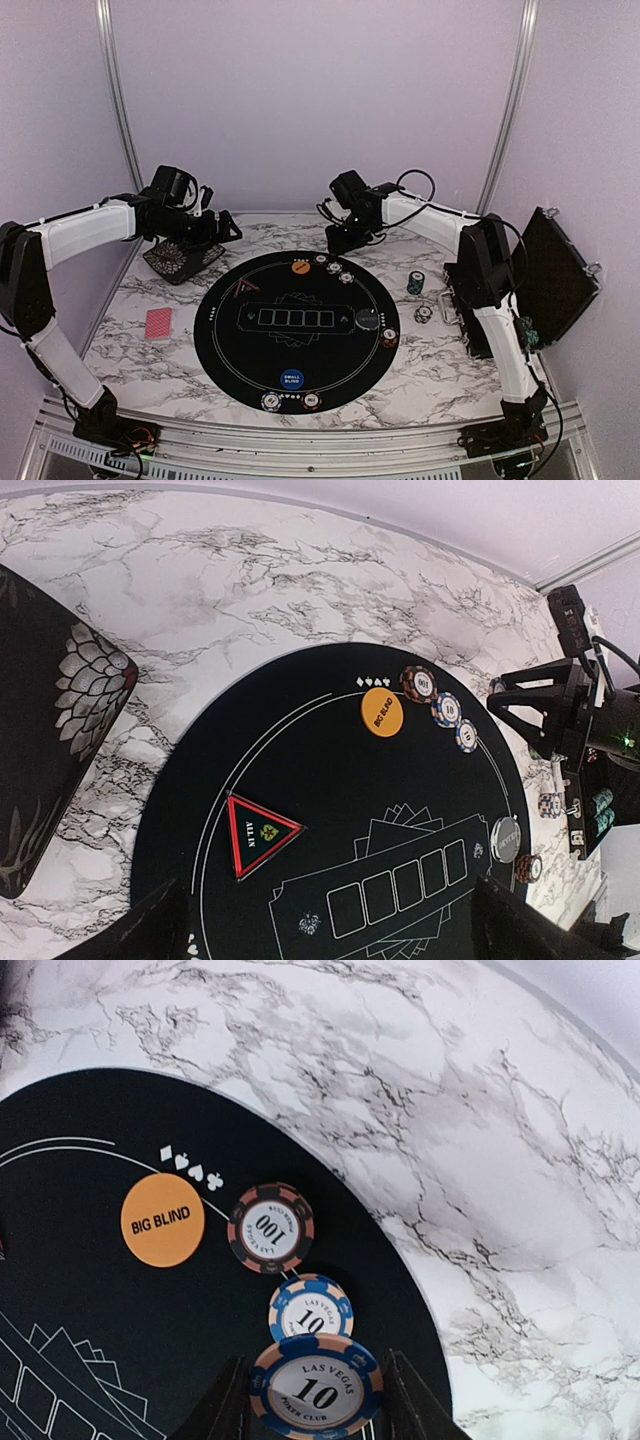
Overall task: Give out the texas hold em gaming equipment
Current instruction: Place the poker chip on the poker chips pile.
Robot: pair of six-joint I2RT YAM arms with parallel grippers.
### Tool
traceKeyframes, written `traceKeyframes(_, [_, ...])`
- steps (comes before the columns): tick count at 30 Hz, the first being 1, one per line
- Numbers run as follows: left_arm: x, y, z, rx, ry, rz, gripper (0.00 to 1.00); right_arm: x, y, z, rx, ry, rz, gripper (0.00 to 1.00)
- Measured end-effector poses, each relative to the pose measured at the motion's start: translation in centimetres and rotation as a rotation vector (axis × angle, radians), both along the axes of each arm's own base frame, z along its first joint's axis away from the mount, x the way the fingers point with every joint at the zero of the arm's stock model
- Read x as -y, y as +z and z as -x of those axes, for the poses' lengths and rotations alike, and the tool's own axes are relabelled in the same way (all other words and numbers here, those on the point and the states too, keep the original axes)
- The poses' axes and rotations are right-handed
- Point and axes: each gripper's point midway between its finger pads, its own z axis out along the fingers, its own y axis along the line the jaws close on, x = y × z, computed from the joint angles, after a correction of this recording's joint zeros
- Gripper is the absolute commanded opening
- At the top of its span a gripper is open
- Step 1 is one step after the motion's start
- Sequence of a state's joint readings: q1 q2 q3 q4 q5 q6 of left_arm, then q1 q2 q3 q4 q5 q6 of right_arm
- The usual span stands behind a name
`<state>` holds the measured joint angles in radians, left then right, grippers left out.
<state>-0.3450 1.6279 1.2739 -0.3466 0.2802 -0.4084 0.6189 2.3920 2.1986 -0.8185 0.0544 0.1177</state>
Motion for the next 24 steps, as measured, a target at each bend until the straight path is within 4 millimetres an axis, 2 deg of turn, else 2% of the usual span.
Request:
traceKeyframes(3, [0.0,0.0,0.0,0.000,0.000,0.000,0.99,-0.6,-0.1,-0.4,0.009,0.010,-0.003,0.30])
traceKeyframes(12, [0.0,0.0,0.0,0.000,0.000,0.000,0.99,-0.6,-3.6,-0.2,-0.043,0.020,0.040,0.32])
traceKeyframes(24, [0.0,0.0,0.0,0.000,0.000,0.000,0.99,-0.7,-3.9,-0.3,-0.044,0.021,0.042,0.36])
